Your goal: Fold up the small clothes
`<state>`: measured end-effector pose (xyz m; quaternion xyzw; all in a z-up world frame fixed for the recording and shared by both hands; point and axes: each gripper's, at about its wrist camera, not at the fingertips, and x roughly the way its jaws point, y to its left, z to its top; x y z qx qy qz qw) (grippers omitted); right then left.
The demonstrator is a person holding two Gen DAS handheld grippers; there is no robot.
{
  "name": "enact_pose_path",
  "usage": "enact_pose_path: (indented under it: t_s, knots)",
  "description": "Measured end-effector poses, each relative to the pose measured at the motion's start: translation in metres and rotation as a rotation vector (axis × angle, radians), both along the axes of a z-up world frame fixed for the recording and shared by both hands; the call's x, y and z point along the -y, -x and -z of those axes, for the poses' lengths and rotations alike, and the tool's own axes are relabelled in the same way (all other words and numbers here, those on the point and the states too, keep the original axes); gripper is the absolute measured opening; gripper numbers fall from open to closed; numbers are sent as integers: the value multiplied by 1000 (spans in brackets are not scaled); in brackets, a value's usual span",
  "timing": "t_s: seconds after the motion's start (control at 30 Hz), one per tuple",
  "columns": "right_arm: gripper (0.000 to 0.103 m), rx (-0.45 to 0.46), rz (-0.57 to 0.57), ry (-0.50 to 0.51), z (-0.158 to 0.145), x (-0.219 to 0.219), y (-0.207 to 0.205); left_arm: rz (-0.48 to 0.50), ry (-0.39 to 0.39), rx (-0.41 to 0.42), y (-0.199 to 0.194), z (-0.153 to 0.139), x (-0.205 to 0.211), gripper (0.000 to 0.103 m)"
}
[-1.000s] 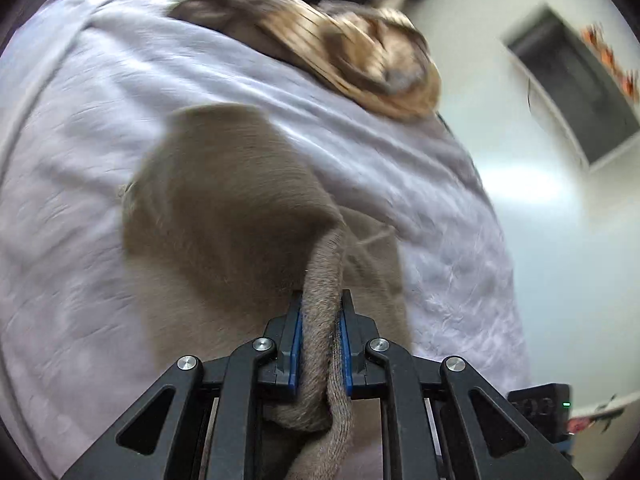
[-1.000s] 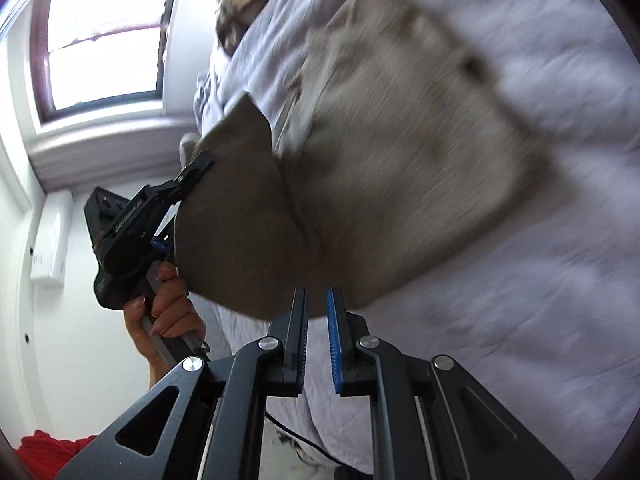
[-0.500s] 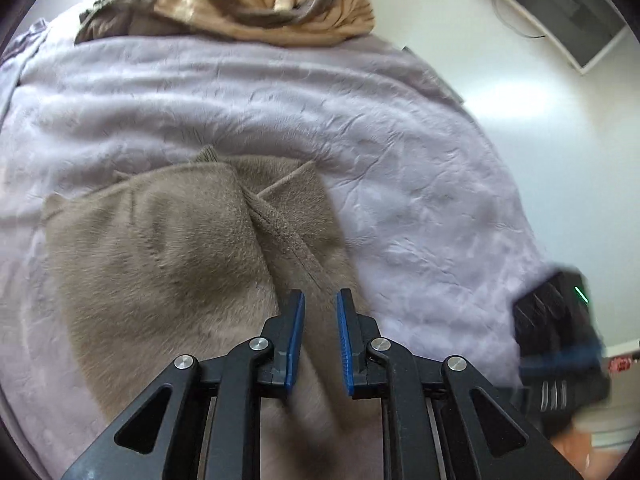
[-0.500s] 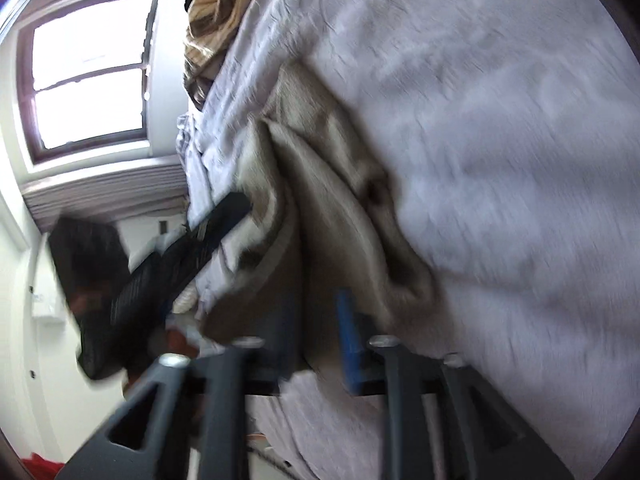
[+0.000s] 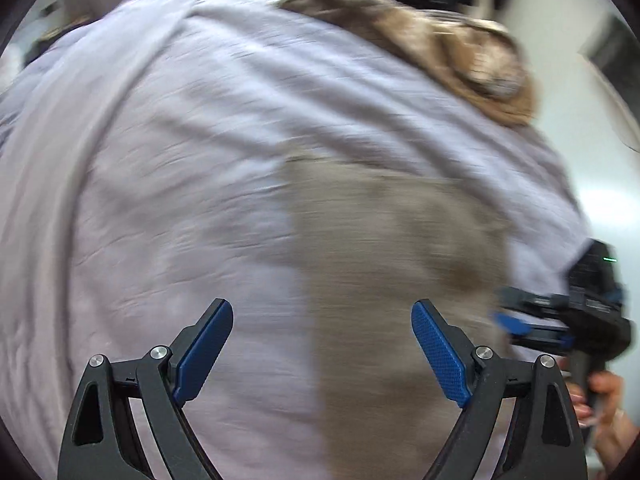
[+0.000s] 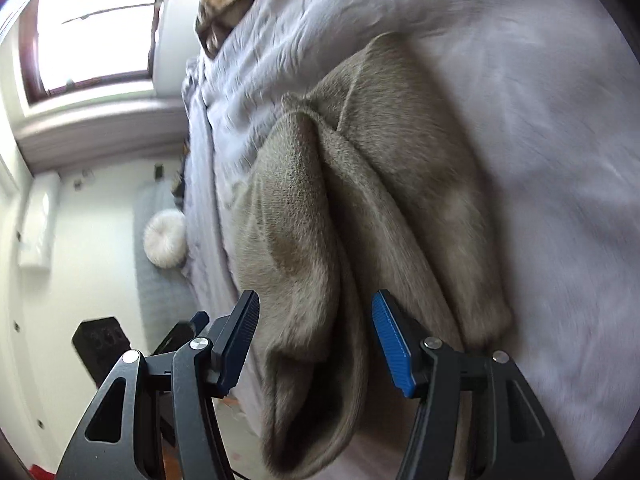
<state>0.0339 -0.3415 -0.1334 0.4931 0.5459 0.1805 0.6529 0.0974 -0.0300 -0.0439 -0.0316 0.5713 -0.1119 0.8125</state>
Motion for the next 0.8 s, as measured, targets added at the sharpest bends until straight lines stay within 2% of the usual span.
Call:
enact_pose_path:
  t_s: [0.1, 0.17, 0.27, 0.3, 0.33, 0.37, 0.43, 0.5, 0.6, 0.7, 0.8]
  knots:
    - [64, 2, -55, 18, 6, -10, -27, -65, -19, -43, -7, 31, -14, 91]
    - [64, 4, -82, 14, 8, -17, -41, -89, -4, -84, -9, 48, -20, 91]
    - [61, -2, -130, -7, 10, -31, -59, -122, 29, -97, -8, 59, -26, 91]
    - [50, -10, -142, -9, 10, -36, -65, -127, 27, -102, -8, 60, -26, 91]
    - [19, -17, -161, 3, 9, -42, -68, -130, 21, -104, -7, 59, -26, 91]
    - [15, -18, -176, 27, 7, -48, -75, -128, 11, -105, -7, 56, -25, 91]
    - [14, 35, -181, 48, -10, -52, -75, -100, 7, -97, -5, 47, -19, 91]
    - [14, 165, -172, 67, -44, -49, -72, -46, 21, -57, -2, 33, -9, 91]
    - [14, 242, -143, 64, -75, -35, -64, 33, 8, -17, 0, 22, 9, 91]
    - [14, 235, -144, 154, -76, -18, -58, 89, -46, -30, -1, 36, 32, 91]
    - [14, 144, -93, 207, -45, 3, -55, 92, -33, -67, -2, 56, 42, 92]
